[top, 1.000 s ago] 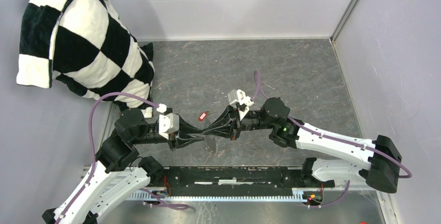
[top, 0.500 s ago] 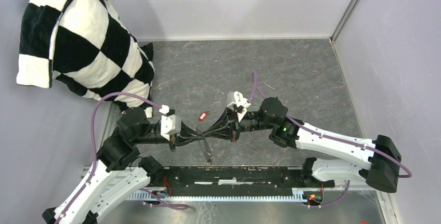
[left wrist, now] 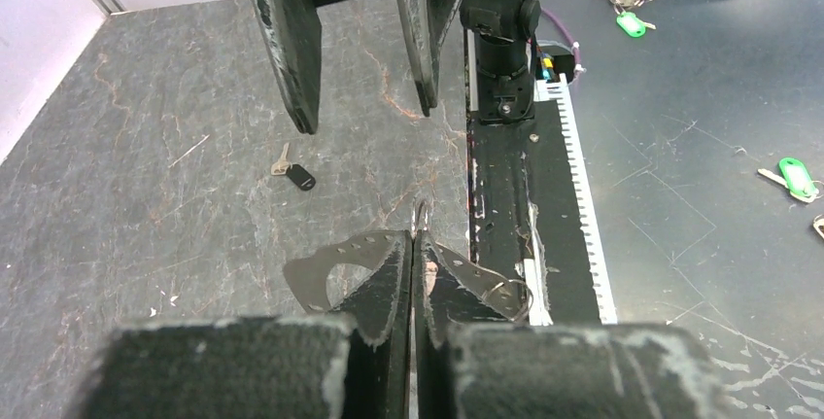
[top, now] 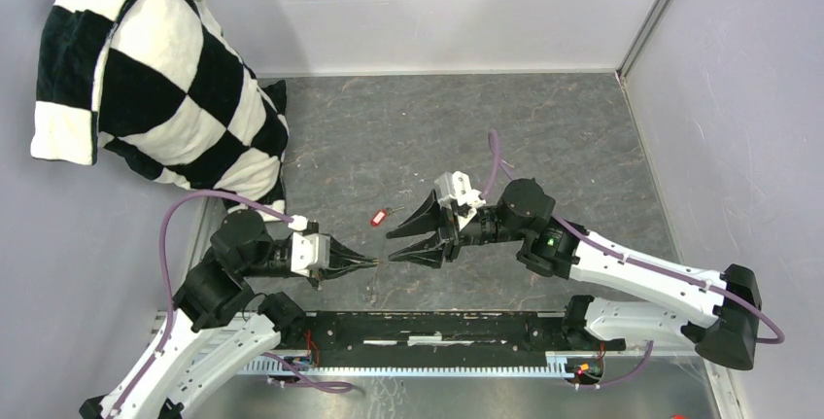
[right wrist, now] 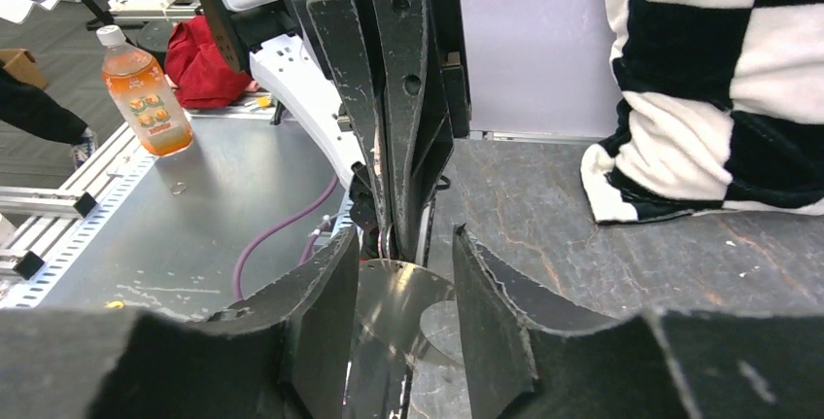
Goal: Put the keys on the keyring
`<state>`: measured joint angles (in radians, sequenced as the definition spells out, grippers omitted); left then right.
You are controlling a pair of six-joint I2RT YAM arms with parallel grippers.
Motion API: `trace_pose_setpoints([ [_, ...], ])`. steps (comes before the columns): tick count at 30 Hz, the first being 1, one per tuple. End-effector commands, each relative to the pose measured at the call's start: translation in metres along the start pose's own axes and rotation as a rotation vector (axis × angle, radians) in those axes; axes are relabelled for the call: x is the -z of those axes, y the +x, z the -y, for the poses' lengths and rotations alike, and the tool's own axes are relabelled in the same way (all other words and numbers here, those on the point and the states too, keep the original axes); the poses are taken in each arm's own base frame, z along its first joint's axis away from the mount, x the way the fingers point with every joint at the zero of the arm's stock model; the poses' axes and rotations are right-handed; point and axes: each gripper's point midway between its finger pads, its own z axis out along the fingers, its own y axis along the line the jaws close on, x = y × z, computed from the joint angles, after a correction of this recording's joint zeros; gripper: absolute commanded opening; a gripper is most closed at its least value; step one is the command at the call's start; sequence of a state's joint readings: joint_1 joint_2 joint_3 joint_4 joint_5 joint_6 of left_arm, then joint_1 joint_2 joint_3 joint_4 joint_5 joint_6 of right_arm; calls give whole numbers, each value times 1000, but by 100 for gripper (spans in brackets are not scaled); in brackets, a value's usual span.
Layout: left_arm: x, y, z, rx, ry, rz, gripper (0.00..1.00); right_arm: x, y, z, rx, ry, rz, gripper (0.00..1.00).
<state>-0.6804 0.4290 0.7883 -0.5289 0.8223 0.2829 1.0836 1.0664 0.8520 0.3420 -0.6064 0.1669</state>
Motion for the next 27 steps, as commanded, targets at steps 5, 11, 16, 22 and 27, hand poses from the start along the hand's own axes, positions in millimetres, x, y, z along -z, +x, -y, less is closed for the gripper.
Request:
trace_pose_setpoints([
  [5,-1,-14,-5,-72,-9,50,2,-9,-9,6,43,-7,-18,54],
  [11,-1,-19,-9,-51,-38,63,2,-14,0,6,58,-3,-50,52],
  [16,-2,-20,-11,-39,-45,66,2,-15,1,8,79,5,-60,39],
  [22,-3,-21,-12,-25,-40,67,2,-18,-1,8,103,3,-50,19],
  [27,-5,-9,-6,3,-2,25,2,-16,-5,11,122,34,-43,0],
])
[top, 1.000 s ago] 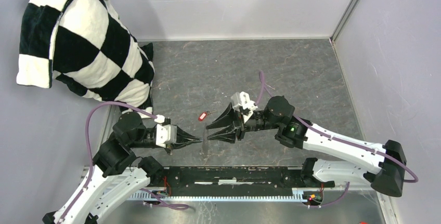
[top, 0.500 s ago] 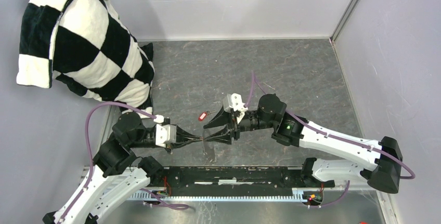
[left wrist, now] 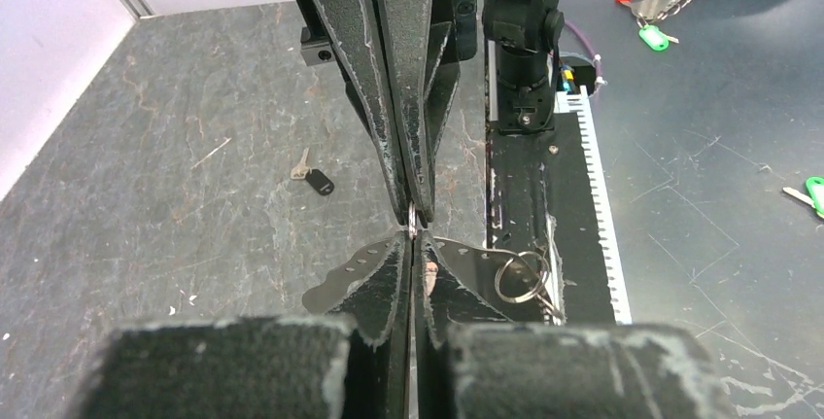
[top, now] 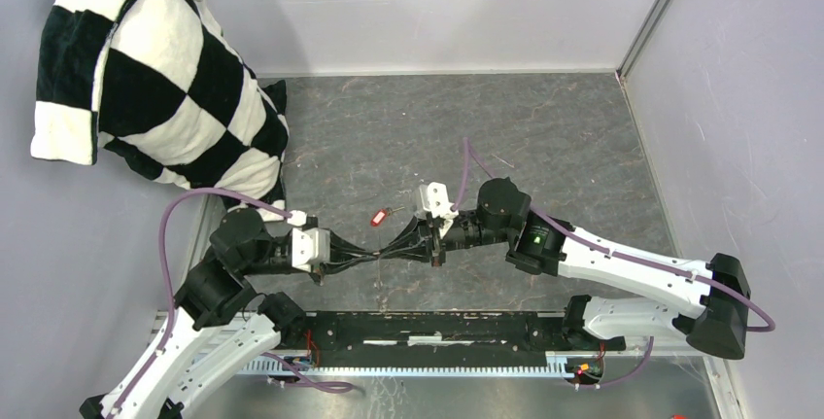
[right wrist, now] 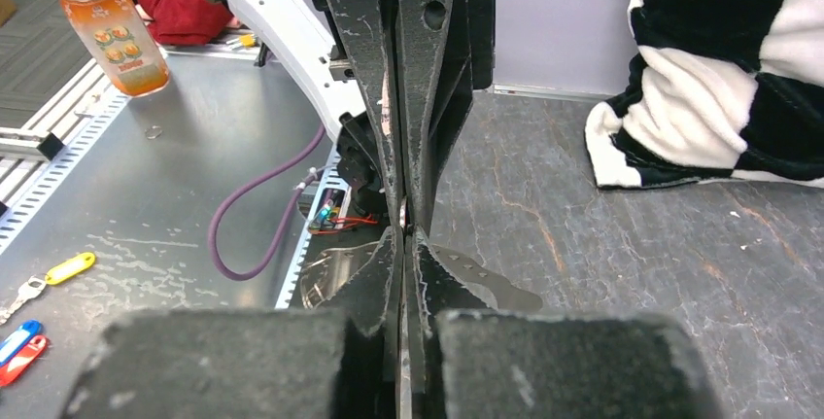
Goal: Put the keys on the keyring
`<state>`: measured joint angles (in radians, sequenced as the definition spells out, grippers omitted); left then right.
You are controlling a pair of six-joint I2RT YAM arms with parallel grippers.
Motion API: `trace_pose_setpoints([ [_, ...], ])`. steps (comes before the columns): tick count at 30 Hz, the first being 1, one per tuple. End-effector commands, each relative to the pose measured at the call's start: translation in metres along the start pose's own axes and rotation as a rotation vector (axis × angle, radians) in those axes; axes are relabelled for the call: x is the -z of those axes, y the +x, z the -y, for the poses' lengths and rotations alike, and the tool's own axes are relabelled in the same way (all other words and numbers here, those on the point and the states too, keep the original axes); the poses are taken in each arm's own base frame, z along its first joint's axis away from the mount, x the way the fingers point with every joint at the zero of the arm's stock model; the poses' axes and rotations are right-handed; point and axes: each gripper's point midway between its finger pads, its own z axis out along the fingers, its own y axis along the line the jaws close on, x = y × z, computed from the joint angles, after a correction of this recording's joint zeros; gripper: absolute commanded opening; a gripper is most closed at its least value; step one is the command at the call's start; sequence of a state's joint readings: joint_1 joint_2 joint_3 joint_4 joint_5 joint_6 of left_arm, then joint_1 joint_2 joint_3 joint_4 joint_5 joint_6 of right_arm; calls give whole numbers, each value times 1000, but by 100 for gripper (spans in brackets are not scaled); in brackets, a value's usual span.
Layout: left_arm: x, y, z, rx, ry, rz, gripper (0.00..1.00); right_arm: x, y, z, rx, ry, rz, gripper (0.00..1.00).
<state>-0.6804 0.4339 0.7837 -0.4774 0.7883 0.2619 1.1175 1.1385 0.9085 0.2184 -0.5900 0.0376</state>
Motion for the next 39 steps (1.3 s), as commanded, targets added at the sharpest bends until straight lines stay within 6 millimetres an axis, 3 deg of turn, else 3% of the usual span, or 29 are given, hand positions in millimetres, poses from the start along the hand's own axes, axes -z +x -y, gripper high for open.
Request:
trace_pose_setpoints([
  [1,-3,-1,4,16,43,-9,4,2,-32,9,72,55,66,1],
  [6,0,8,8,20,61,-51,22,5,-26,7,53,55,36,1],
  [11,1,6,12,-2,77,-42,25,4,-27,6,54,46,37,1],
  [16,1,5,10,-19,74,-41,18,2,-26,5,47,29,25,1],
  [20,2,5,9,-38,65,-39,3,2,-27,4,46,22,25,1],
  [29,3,2,3,-60,18,-21,2,2,-28,1,44,8,23,1],
  [39,3,-2,-6,-20,-39,-8,2,12,-33,17,59,123,1,35],
])
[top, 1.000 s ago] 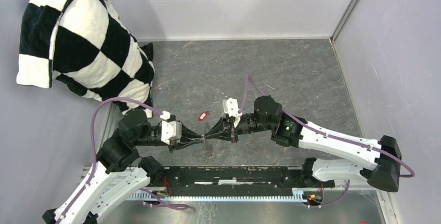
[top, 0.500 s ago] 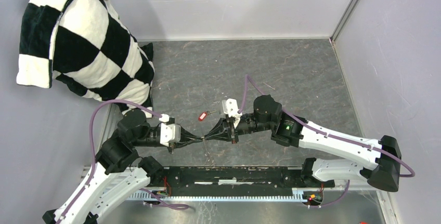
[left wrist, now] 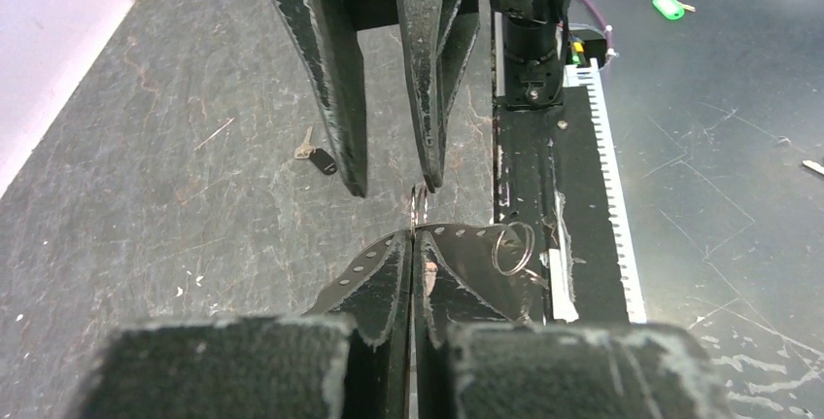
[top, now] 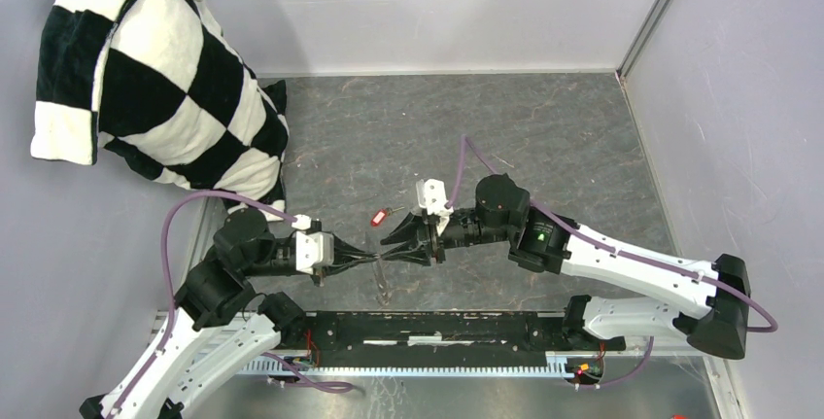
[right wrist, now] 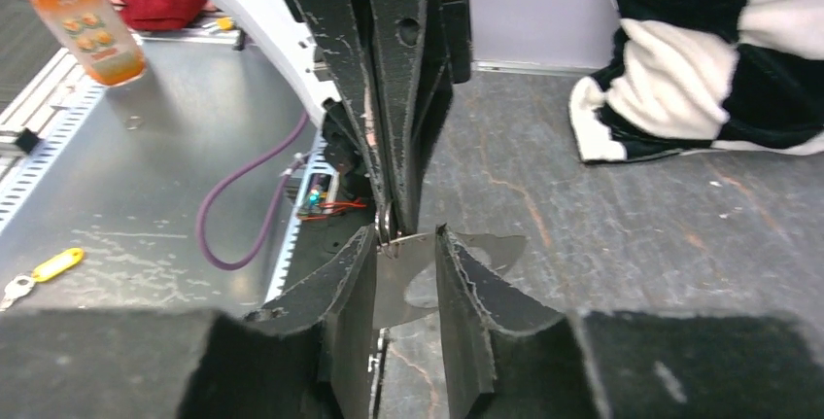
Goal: Put the keys on the keyring
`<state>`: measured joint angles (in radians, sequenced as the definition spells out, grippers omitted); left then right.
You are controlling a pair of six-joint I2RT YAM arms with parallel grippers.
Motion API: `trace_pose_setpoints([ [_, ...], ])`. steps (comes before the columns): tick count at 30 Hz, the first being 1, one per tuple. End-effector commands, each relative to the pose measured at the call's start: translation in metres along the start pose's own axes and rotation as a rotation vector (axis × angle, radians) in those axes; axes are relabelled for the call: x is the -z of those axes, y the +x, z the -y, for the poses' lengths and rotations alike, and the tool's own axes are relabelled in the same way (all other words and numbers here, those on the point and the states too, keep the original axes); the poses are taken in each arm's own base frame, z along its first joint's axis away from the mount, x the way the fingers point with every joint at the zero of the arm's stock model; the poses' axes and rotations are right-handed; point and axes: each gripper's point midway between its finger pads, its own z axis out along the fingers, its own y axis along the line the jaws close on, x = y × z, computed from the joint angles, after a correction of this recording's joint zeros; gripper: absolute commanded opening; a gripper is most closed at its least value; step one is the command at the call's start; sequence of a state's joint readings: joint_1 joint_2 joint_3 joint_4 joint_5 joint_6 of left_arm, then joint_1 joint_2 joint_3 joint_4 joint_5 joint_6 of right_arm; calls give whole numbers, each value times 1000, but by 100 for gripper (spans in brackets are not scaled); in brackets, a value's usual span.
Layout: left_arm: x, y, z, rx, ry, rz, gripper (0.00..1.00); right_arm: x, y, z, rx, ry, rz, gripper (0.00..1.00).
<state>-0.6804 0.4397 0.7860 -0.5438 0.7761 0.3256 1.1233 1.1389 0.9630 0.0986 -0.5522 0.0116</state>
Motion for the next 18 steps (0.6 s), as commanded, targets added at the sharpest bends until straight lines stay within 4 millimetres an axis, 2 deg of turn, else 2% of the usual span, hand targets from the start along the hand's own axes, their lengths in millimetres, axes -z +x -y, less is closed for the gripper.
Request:
trace_pose_setpoints([
  [1,3,-15,-8,-5,-51,39,2,14,-34,17,63,122,55,40],
  [4,4,-14,-11,-5,-69,29,2,27,-34,32,44,225,52,53],
  [6,5,-12,-12,-7,-79,16,2,42,-32,48,-12,332,55,58],
  [8,5,-8,-15,-15,-90,-3,2,62,-24,72,-78,473,51,65],
  [10,5,-5,-19,-6,-107,-23,2,78,0,85,-145,559,6,69],
  [14,5,-3,-33,10,-158,-74,2,105,43,106,-208,717,-64,70],
  [16,7,-4,-38,14,-180,-101,2,115,65,113,-211,775,-101,70],
  [18,11,-4,-44,24,-210,-135,2,116,86,117,-195,785,-131,69],
])
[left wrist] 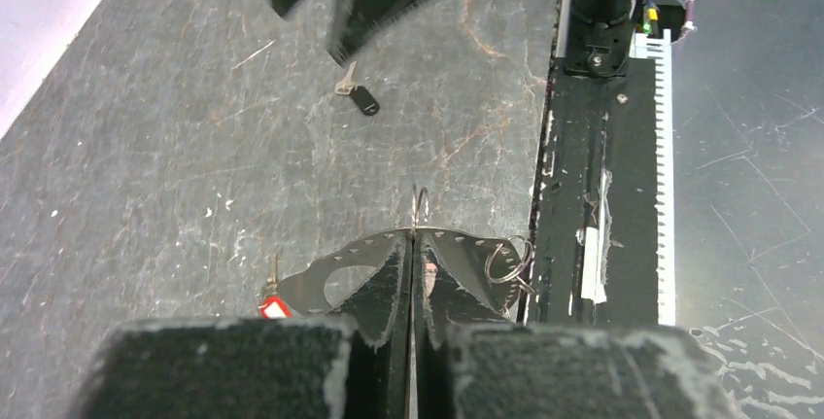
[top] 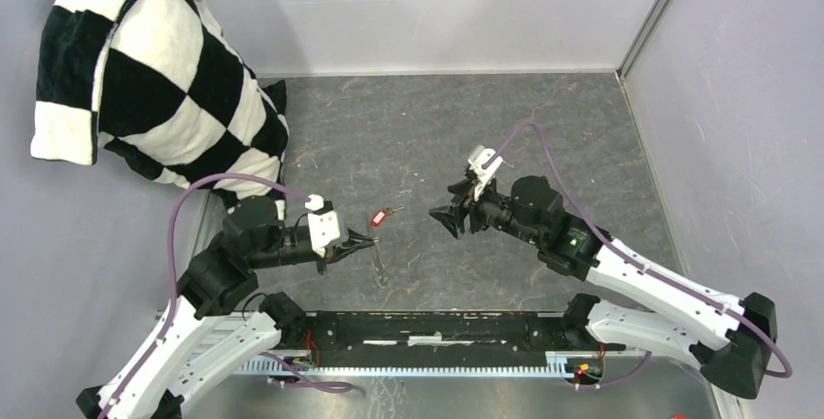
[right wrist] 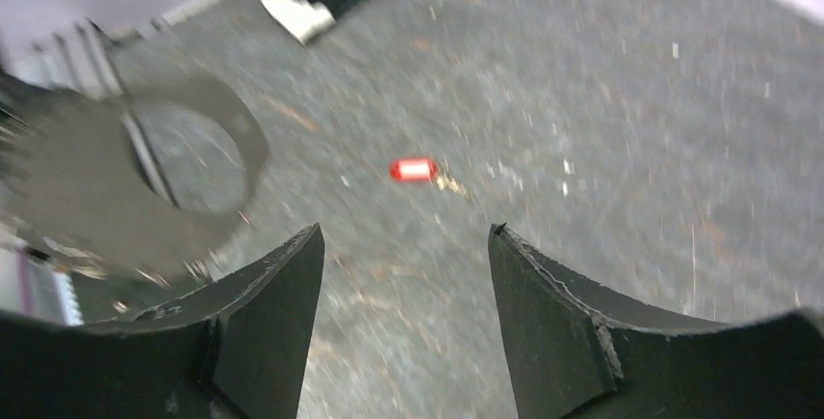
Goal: Put the keys on the keyring
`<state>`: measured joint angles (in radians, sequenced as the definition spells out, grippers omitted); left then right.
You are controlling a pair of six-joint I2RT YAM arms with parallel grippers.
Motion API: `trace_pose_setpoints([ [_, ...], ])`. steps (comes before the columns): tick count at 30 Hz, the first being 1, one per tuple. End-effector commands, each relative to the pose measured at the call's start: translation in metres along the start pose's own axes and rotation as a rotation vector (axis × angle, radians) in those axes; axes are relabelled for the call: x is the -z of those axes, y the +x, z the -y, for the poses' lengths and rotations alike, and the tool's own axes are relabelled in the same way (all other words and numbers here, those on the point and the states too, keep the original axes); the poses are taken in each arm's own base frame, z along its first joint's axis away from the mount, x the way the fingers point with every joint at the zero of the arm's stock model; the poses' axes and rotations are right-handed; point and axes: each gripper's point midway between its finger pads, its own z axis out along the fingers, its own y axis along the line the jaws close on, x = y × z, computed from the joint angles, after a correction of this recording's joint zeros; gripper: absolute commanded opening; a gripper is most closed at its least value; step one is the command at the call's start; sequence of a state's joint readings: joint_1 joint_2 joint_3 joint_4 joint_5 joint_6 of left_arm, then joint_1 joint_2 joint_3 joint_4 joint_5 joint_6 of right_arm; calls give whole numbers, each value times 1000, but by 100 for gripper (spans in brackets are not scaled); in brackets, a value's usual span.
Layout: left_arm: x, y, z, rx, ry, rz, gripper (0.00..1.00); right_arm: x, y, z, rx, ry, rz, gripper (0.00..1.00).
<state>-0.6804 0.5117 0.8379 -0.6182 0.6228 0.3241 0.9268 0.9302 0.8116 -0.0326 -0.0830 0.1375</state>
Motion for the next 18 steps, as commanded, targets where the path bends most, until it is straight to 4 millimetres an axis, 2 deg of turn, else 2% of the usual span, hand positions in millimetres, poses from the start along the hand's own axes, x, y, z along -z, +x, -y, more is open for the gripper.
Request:
trace_pose_setpoints([
  [1,11,-17,-20,-26,-98,-37,2,-5,51,29,11,119,-75,68],
  [5,13,-18,-26,-15,-123,-73,2,-30,78,36,66,88,-66,67],
  [8,13,-11,-29,8,-146,-93,2,-57,114,51,89,71,-125,68],
  [12,13,1,-32,29,-165,-141,2,-97,128,53,51,-20,-106,66],
  [15,19,-5,-30,18,-167,-129,2,-126,137,48,19,-79,-117,64],
  [18,22,-8,-29,19,-175,-125,2,-146,140,44,-3,-115,-102,62],
])
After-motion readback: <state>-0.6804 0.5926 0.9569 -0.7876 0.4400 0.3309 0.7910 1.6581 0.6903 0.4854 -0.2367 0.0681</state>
